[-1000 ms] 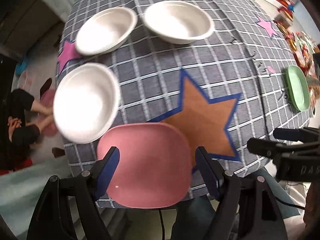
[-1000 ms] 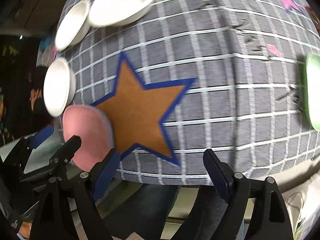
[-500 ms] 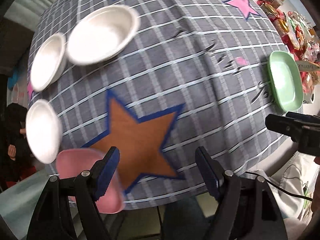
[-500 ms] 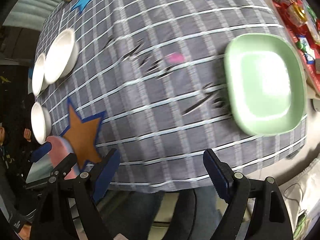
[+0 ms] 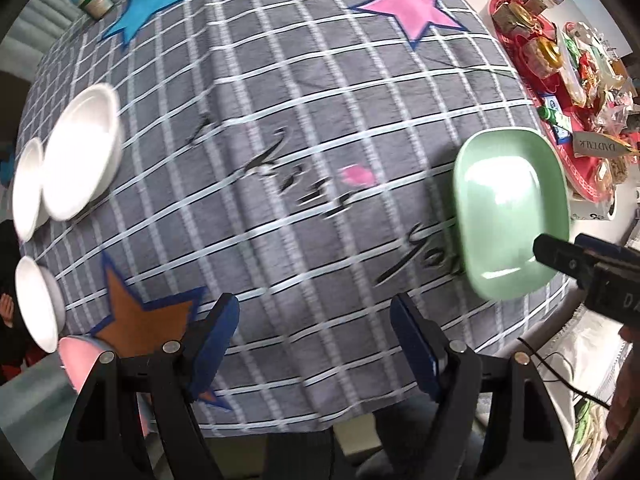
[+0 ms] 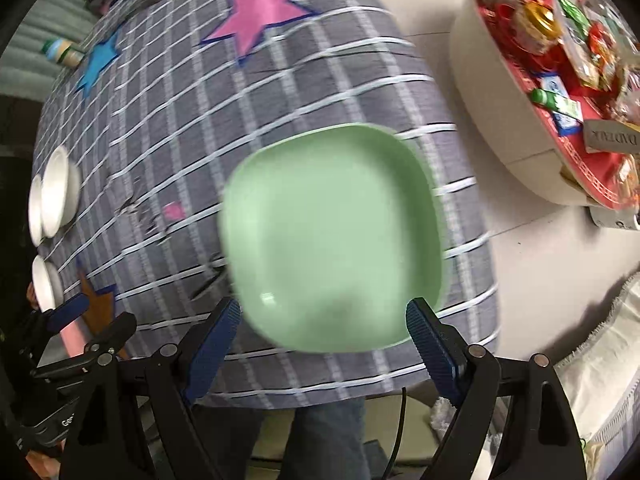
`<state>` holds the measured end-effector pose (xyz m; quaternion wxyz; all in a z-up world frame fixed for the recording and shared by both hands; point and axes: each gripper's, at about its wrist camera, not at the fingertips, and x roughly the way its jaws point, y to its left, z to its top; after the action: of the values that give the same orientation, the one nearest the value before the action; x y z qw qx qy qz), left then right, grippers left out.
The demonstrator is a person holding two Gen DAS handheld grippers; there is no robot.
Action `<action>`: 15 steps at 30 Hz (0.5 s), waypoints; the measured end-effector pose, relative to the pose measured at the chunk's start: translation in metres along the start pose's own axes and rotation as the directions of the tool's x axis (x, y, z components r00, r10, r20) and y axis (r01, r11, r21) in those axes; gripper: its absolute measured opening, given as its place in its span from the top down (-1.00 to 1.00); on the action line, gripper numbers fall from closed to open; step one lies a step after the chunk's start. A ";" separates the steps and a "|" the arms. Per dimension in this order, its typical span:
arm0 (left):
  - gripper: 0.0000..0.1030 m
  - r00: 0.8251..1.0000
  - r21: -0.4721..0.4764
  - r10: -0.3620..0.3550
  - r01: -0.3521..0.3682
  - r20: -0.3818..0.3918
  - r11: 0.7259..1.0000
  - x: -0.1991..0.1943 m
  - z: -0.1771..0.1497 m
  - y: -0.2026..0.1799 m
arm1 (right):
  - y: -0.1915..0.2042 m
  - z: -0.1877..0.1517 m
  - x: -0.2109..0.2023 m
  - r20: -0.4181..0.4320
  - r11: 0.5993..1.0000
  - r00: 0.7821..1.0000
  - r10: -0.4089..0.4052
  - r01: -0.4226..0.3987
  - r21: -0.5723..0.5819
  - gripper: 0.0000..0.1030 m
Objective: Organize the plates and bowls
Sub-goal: 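Move the right gripper to the green plate rim and close on it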
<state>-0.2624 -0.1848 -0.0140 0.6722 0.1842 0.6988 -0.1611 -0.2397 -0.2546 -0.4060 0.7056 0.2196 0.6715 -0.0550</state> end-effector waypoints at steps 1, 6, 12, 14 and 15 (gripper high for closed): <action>-0.57 1.000 0.000 0.002 -0.002 0.001 1.000 0.000 0.004 -0.007 | -0.008 0.003 0.001 -0.001 1.000 1.000 -0.006 0.006 0.004 -0.67; -0.57 1.000 -0.012 -0.017 0.017 0.024 1.000 0.011 0.022 -0.030 | -0.034 0.015 0.009 -0.001 0.999 0.999 -0.049 0.049 -0.001 -0.67; -0.57 0.999 -0.019 -0.025 0.025 0.028 1.000 0.035 0.032 -0.047 | -0.037 0.036 0.025 0.023 0.994 0.995 -0.096 0.097 -0.052 -0.67; -0.57 0.999 -0.030 -0.018 0.019 0.033 0.999 0.040 0.034 -0.050 | -0.035 0.042 0.031 0.021 0.993 0.996 -0.089 0.090 -0.076 -0.67; -0.57 0.999 -0.032 -0.016 0.017 0.034 0.999 0.042 0.036 -0.052 | -0.034 0.045 0.035 0.018 0.992 0.996 -0.085 0.086 -0.092 -0.67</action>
<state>-0.2570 -0.2456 -0.0587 0.6855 0.1647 0.6913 -0.1583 -0.2075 -0.2950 -0.4478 0.7166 0.1574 0.6772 -0.0555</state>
